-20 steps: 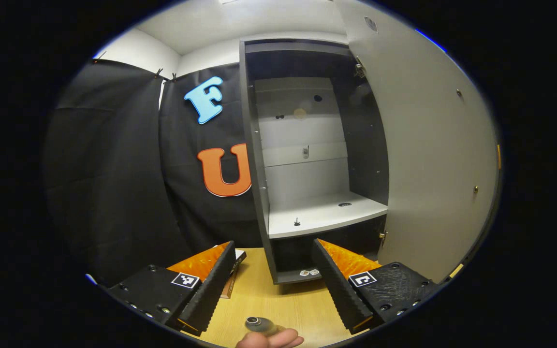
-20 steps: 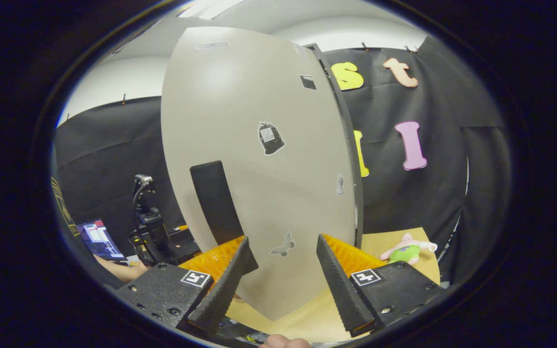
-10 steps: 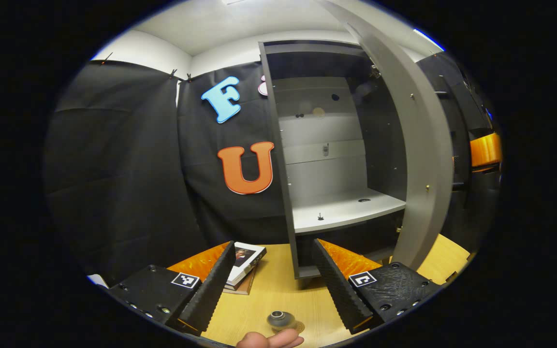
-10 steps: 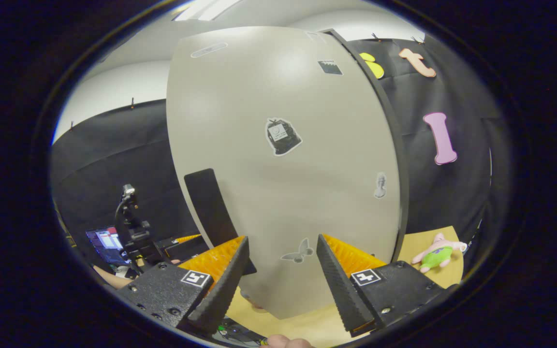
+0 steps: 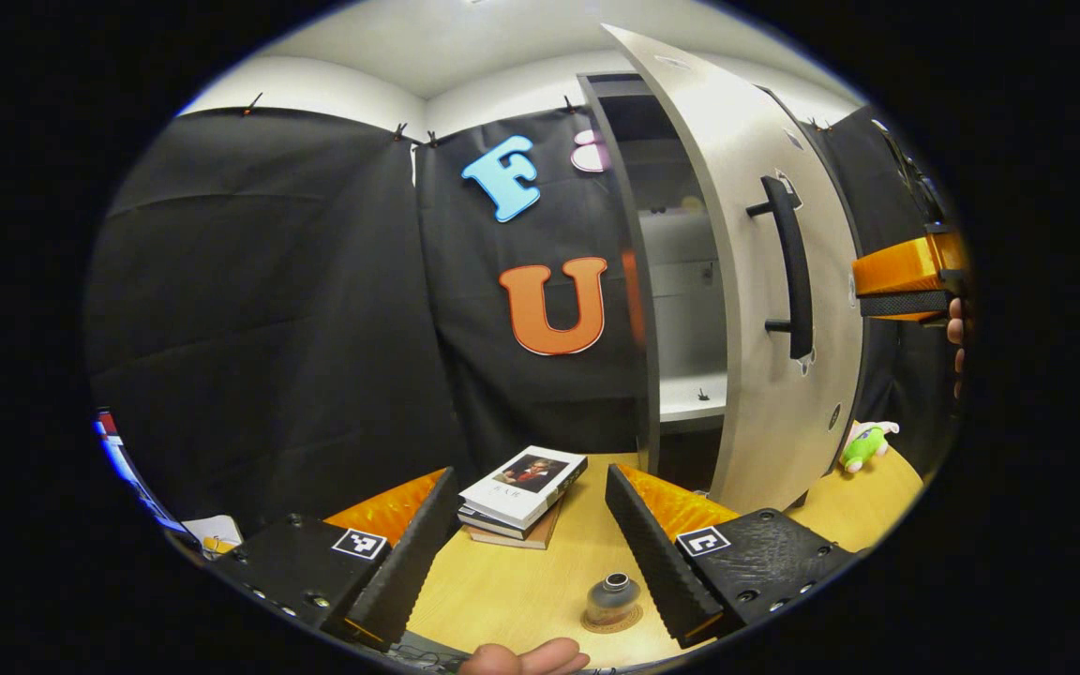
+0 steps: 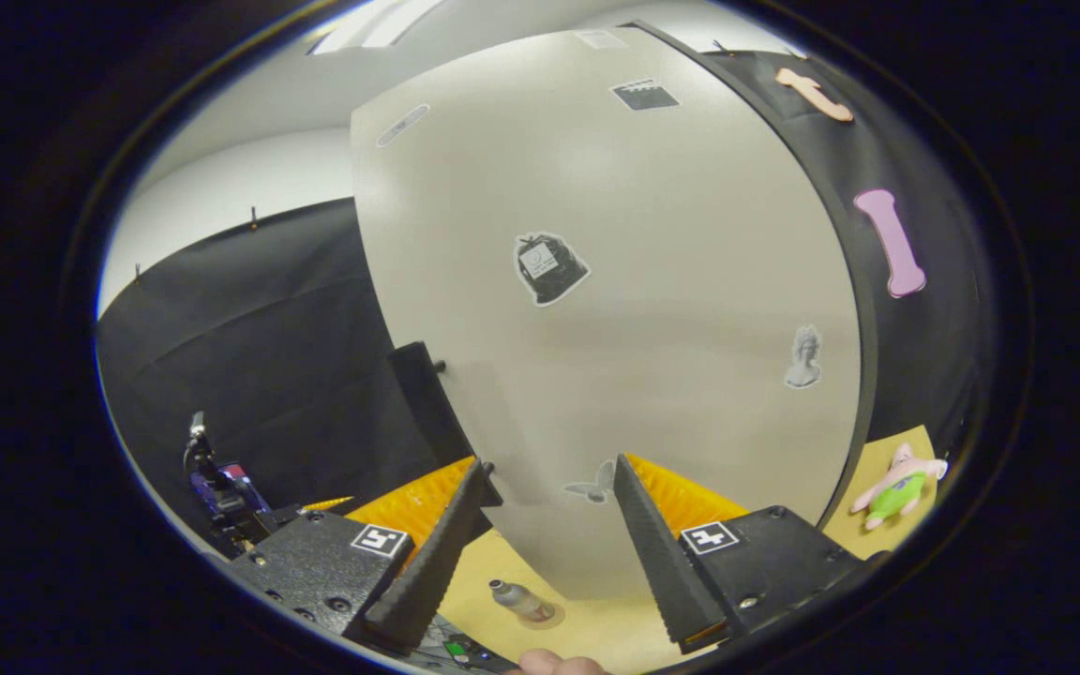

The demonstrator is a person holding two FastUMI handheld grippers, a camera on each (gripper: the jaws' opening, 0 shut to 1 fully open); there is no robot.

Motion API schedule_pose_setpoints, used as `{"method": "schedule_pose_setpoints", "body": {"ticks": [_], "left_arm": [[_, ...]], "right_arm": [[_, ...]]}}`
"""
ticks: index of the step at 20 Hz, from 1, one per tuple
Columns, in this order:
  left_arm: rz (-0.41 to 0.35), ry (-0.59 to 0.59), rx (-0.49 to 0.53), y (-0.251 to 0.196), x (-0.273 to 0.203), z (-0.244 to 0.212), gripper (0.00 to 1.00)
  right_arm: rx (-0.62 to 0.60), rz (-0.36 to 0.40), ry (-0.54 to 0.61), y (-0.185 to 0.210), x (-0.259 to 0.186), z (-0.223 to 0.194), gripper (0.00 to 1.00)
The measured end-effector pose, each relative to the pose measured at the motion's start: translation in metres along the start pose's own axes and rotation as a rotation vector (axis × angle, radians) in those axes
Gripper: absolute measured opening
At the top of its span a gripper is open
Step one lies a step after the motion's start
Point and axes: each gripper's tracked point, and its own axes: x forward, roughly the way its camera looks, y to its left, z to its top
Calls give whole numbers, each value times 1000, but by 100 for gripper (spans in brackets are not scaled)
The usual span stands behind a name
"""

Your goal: Open the cabinet door with the right hand, grasp the bottle in the cabinet with the left hand and place it on the coaster, then close the cabinet door with the right hand.

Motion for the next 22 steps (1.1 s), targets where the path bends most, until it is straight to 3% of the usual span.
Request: {"method": "schedule_pose_setpoints", "body": {"ticks": [4,7,12,14,17,18,22], "left_arm": [[-23,-2,-15,-10,6,9,96],[-76,-16,-21,-33,13,20,96],[-203,-39,-35,-87,15,37,96],[-255,-48,-45,-107,14,44,96],[-310,-60,-53,-132,14,52,96],[-323,-61,-61,-140,13,55,96],[-348,-69,-74,-153,1,64,96]], "right_arm": [[-25,-46,-11,-14,-1,1,92],[-104,-181,-48,-40,-13,4,92],[-158,-310,-55,-68,-45,-4,92],[-173,-393,-87,-81,-67,-2,92],[-197,-623,-143,-114,-104,-1,92],[-185,-664,-159,-118,-112,-3,92],[-132,-680,-146,-119,-138,-21,92]]}}
